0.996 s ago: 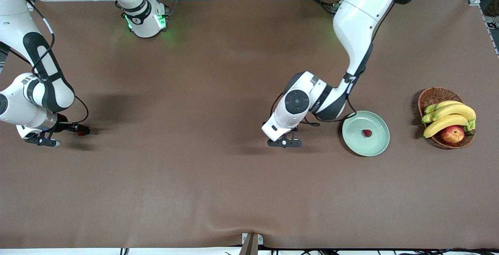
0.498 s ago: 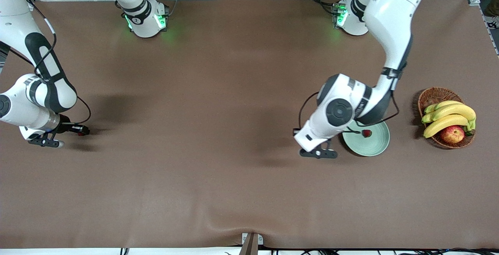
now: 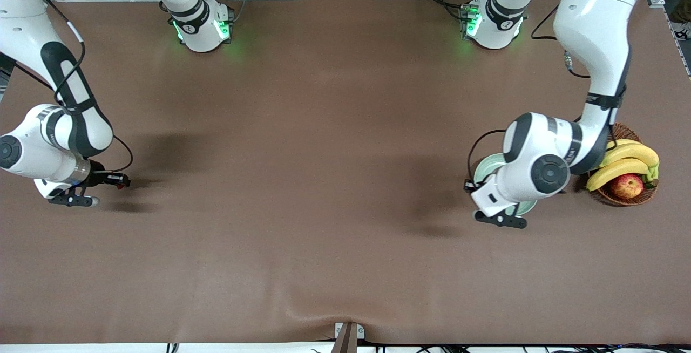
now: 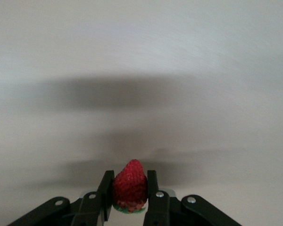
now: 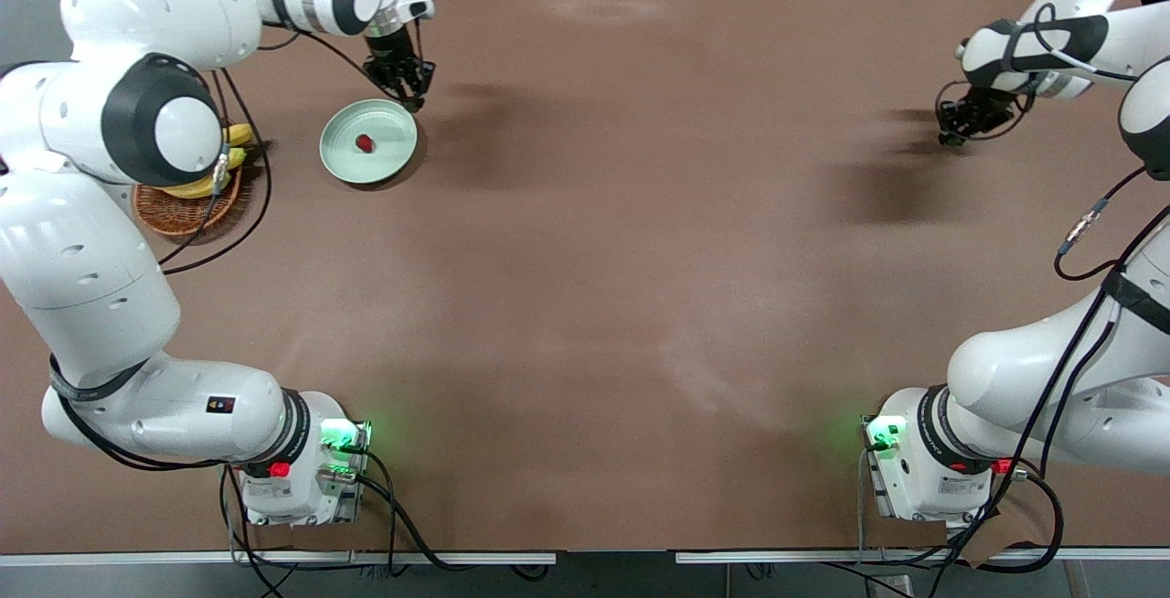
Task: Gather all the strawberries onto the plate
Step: 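Place the strawberry on the plate while the right gripper sets another mid-table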
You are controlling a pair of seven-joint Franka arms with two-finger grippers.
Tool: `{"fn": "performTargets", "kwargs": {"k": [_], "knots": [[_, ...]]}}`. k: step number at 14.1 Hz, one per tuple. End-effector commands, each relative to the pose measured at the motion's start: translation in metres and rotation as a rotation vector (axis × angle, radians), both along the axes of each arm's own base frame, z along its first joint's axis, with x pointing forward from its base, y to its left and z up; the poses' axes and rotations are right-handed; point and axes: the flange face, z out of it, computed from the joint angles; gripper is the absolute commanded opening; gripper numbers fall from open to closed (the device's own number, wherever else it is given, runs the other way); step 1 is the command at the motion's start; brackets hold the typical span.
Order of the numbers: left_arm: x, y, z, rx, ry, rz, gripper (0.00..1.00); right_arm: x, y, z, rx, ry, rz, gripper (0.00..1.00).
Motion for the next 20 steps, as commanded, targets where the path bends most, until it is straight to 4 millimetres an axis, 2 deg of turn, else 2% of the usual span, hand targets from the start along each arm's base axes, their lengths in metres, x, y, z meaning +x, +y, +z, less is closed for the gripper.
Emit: {"fn": "performTargets", "kwargs": {"k": [1, 2, 3, 4, 5, 6, 7, 10, 12, 14, 17, 20], "knots": [[-0.017, 0.023, -0.006, 0.016, 0.031, -0.034, 0.22, 0.015, 0.078, 0.045, -0.018, 0.012, 0.123, 0.00], [-0.018, 0.032, -0.011, 0.016, 0.040, -0.022, 0.24, 0.022, 0.106, 0.054, -0.019, 0.007, 0.169, 0.00], [-0.019, 0.036, -0.015, 0.016, 0.049, -0.021, 0.35, 0.029, 0.136, 0.060, -0.021, -0.006, 0.217, 0.00], [-0.020, 0.037, -0.020, 0.015, 0.057, -0.022, 0.49, 0.035, 0.169, 0.068, -0.023, -0.026, 0.269, 0.00], [-0.021, 0.037, -0.027, 0.014, 0.066, -0.022, 0.67, 0.040, 0.201, 0.076, -0.024, -0.045, 0.318, 0.00], [-0.020, 0.037, -0.029, 0.013, 0.065, -0.022, 0.91, 0.045, 0.227, 0.083, -0.025, -0.064, 0.354, 0.00], [-0.018, 0.037, -0.027, 0.012, 0.060, -0.021, 0.98, 0.050, 0.250, 0.093, -0.024, -0.089, 0.373, 0.00], [-0.015, 0.036, -0.022, 0.011, 0.050, -0.021, 1.00, 0.058, 0.326, 0.098, -0.013, -0.128, 0.424, 0.00], [-0.011, 0.033, -0.015, 0.009, 0.033, -0.023, 1.00, 0.058, 0.378, 0.091, -0.003, -0.140, 0.433, 0.00], [-0.005, 0.029, -0.006, 0.006, 0.012, -0.020, 1.00, 0.052, 0.439, 0.080, 0.028, -0.149, 0.426, 0.00], [0.004, 0.013, 0.013, -0.007, -0.026, -0.024, 1.00, 0.032, 0.526, 0.057, 0.073, -0.179, 0.391, 0.00], [0.009, -0.005, 0.026, -0.016, -0.055, -0.036, 1.00, 0.006, 0.586, 0.018, 0.125, -0.259, 0.336, 0.00]]}}
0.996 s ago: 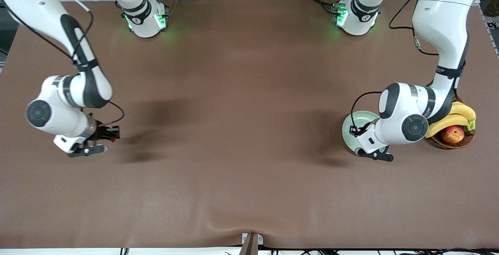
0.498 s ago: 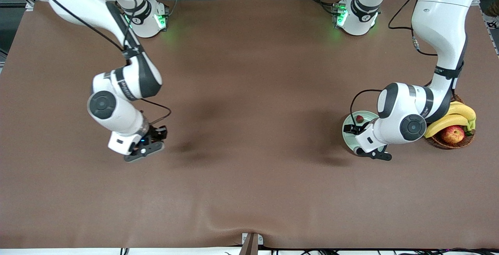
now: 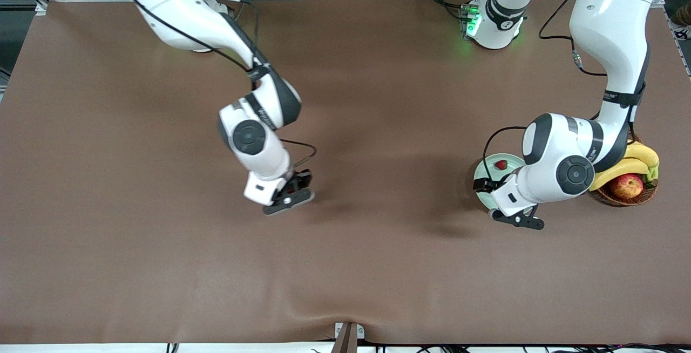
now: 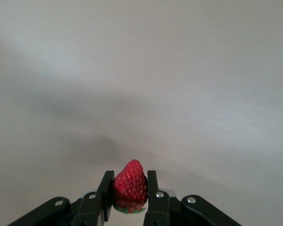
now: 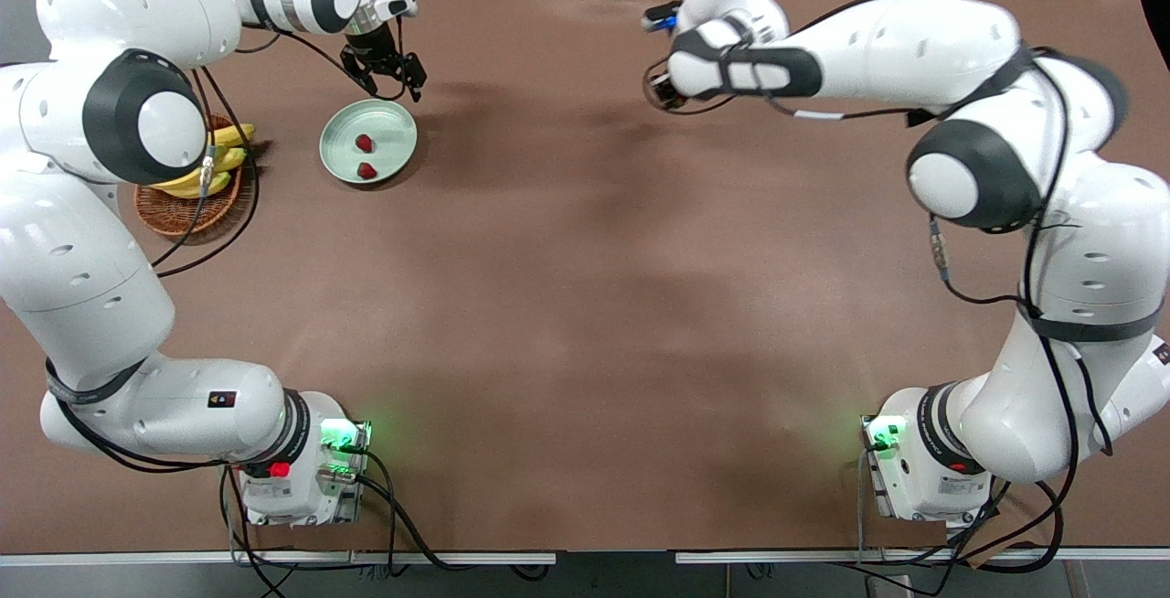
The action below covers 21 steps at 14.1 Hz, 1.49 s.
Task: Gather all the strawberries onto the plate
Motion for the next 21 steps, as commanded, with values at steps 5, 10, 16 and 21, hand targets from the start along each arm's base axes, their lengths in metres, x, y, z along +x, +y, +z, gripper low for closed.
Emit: {"fn": "performTargets", "kwargs": {"k": [5, 10, 16, 21], "knots": [[-0.001, -0.053, 0.027, 0.010, -0.048, 0.047, 1.00, -0.021, 0.083, -0.049, 0.113, -0.066, -0.093, 0.05], [-0.002, -0.079, 0.039, 0.006, -0.070, 0.080, 1.00, -0.016, 0.083, -0.033, 0.120, -0.085, -0.102, 1.00], [-0.011, -0.143, 0.037, -0.026, -0.061, 0.148, 1.00, 0.039, -0.008, 0.048, 0.055, -0.062, -0.161, 1.00], [-0.009, -0.198, 0.025, -0.090, -0.127, 0.117, 1.00, 0.064, -0.128, 0.125, -0.023, -0.005, -0.164, 1.00]]}}
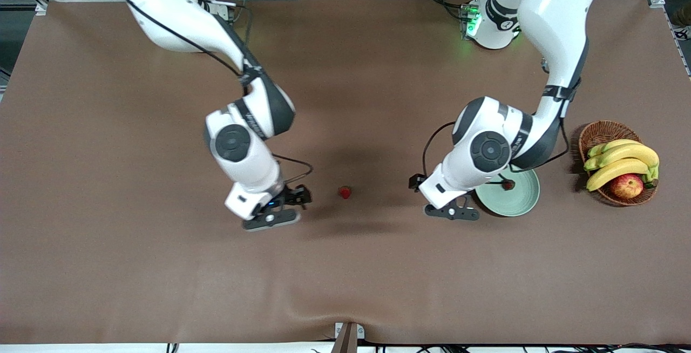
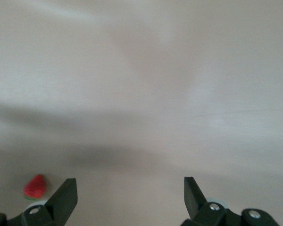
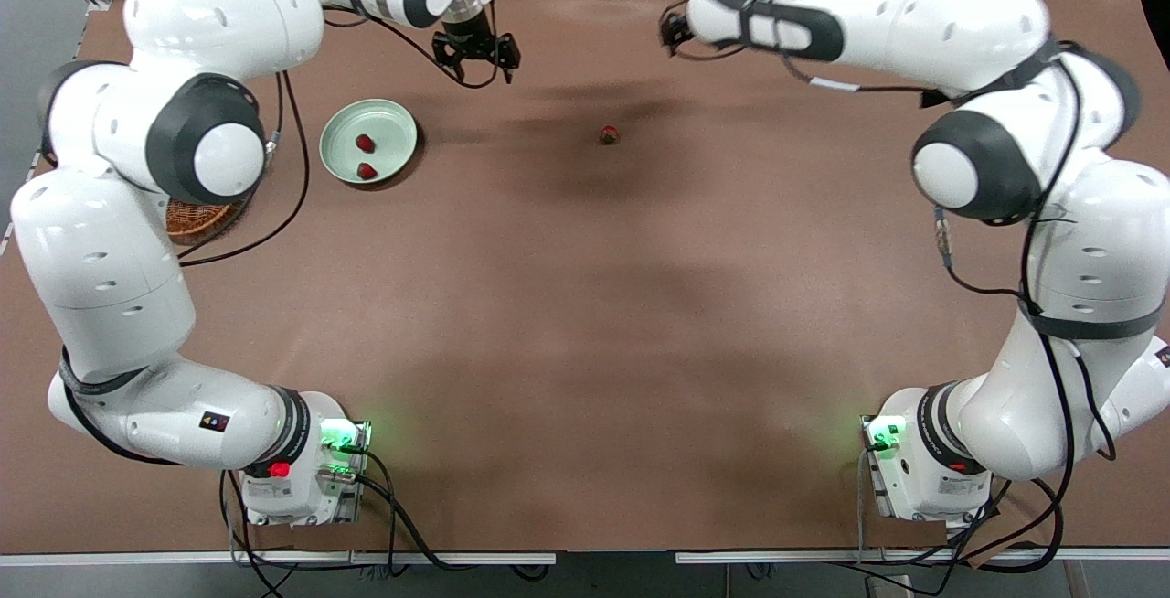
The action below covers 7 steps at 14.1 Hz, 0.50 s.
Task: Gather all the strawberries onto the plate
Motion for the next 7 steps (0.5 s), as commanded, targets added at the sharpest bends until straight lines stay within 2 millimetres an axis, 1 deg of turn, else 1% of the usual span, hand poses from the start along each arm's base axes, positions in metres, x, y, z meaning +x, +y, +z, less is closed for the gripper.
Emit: {"fn": "performTargets", "kwargs": {"k": [1, 2, 3, 5, 6, 7], "knots": [[0.005, -0.027, -0.010, -0.050, -0.046, 0.000, 1.00, -0.009, -0.066, 0.040, -0.014, 0.026, 0.003, 1.00], [0.007, -0.031, -0.016, -0.062, -0.065, 0.010, 1.00, -0.012, -0.093, 0.050, -0.019, 0.027, -0.012, 1.00], [0.002, -0.046, -0.026, -0.075, -0.076, 0.012, 1.00, -0.014, -0.122, 0.057, -0.022, 0.029, -0.039, 1.00], [-0.019, -0.091, -0.038, -0.102, -0.108, 0.019, 1.00, -0.027, -0.170, 0.071, -0.031, 0.032, -0.077, 1.00], [-0.023, -0.105, -0.044, -0.115, -0.122, 0.035, 1.00, -0.032, -0.194, 0.077, -0.035, 0.034, -0.094, 1.00], [-0.025, -0.114, -0.049, -0.127, -0.131, 0.039, 1.00, -0.035, -0.214, 0.086, -0.042, 0.038, -0.091, 1.00]]}}
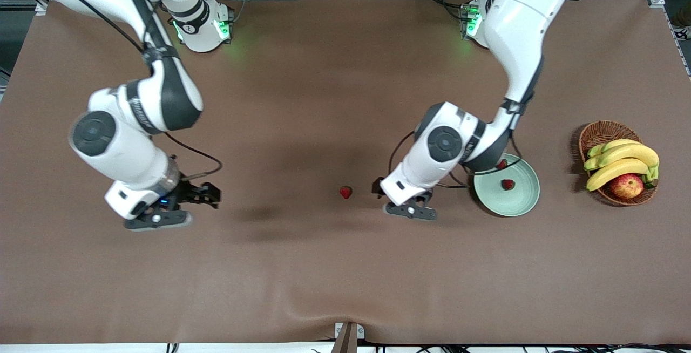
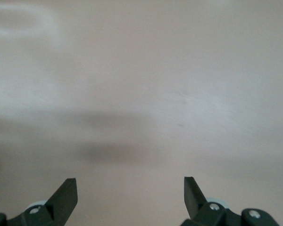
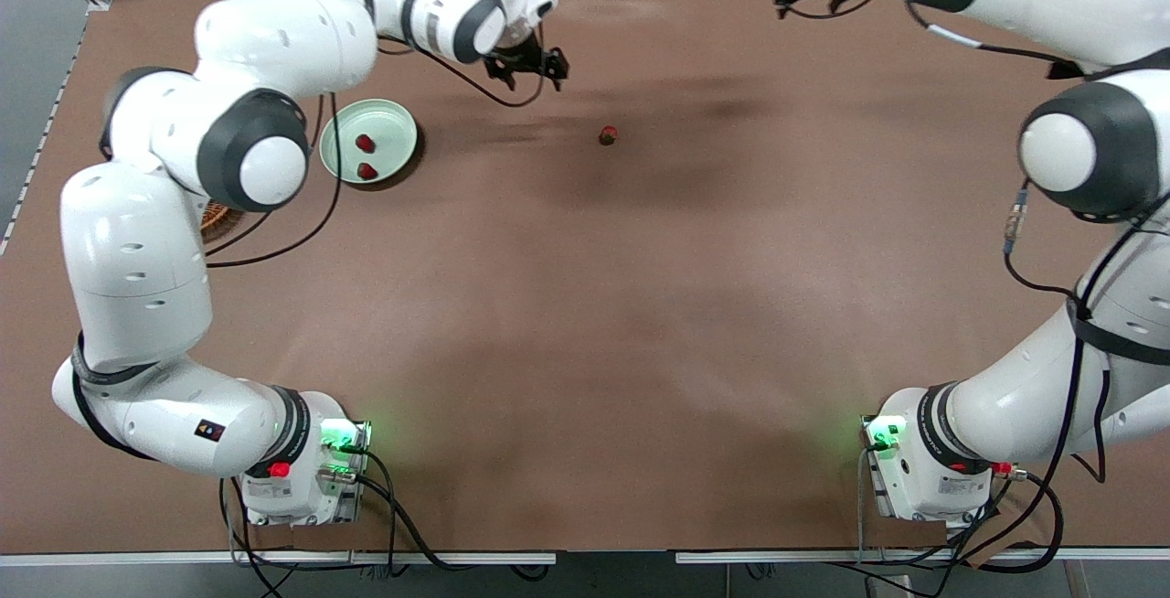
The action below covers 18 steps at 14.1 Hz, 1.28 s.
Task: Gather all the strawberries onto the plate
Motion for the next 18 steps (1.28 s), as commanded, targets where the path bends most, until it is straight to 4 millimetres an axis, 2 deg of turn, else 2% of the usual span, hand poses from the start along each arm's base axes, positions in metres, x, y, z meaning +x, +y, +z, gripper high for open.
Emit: {"fn": "performTargets", "kwargs": {"k": [1, 2, 4, 8, 11, 12, 13, 15, 18], "knots": [[0.001, -0.028, -0.011, -0.033, -0.025, 0.024, 1.00, -0.029, -0.055, 0.024, -0.008, 0.026, -0.006, 1.00], [0.004, -0.029, -0.013, -0.038, -0.033, 0.023, 1.00, -0.033, -0.074, 0.035, -0.017, 0.038, -0.019, 1.00], [-0.003, -0.048, -0.018, -0.071, -0.072, 0.008, 1.00, -0.044, -0.107, 0.057, -0.031, 0.063, -0.038, 1.00], [-0.016, -0.073, -0.035, -0.124, -0.130, -0.010, 0.96, -0.078, -0.156, 0.109, -0.035, 0.117, -0.060, 1.00], [-0.025, -0.084, -0.054, -0.149, -0.152, -0.022, 0.91, -0.098, -0.170, 0.141, -0.028, 0.159, -0.071, 1.00], [-0.034, -0.094, -0.062, -0.159, -0.162, -0.035, 0.89, -0.101, -0.172, 0.149, -0.026, 0.178, -0.076, 1.00], [-0.036, -0.095, -0.068, -0.155, -0.170, -0.040, 0.87, -0.103, -0.171, 0.158, -0.026, 0.188, -0.074, 1.00], [-0.037, -0.095, -0.069, -0.147, -0.174, -0.046, 0.82, -0.110, -0.170, 0.178, -0.025, 0.213, -0.072, 1.00], [-0.042, -0.100, -0.070, -0.148, -0.171, -0.054, 0.72, -0.118, -0.165, 0.190, -0.019, 0.256, -0.064, 1.00]]}}
